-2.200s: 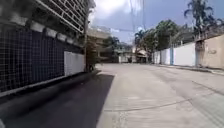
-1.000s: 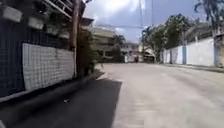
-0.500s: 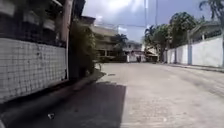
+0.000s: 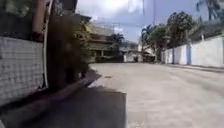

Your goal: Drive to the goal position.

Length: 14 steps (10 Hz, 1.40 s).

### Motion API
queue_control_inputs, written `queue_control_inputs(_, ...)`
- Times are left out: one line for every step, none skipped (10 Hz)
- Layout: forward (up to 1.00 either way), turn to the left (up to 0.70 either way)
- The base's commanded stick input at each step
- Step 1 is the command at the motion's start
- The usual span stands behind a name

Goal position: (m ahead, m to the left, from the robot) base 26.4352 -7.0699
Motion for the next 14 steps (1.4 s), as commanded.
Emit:
queue_control_inputs(1.00, 0.00)
queue_control_inputs(1.00, 0.00)
queue_control_inputs(1.00, 0.00)
queue_control_inputs(1.00, 0.00)
queue_control_inputs(1.00, 0.00)
queue_control_inputs(1.00, -0.01)
queue_control_inputs(1.00, -0.09)
queue_control_inputs(1.00, -0.38)
queue_control_inputs(1.00, -0.39)
queue_control_inputs(1.00, -0.39)
queue_control_inputs(1.00, -0.39)
queue_control_inputs(1.00, -0.39)
queue_control_inputs(1.00, -0.39)
queue_control_inputs(1.00, -0.39)
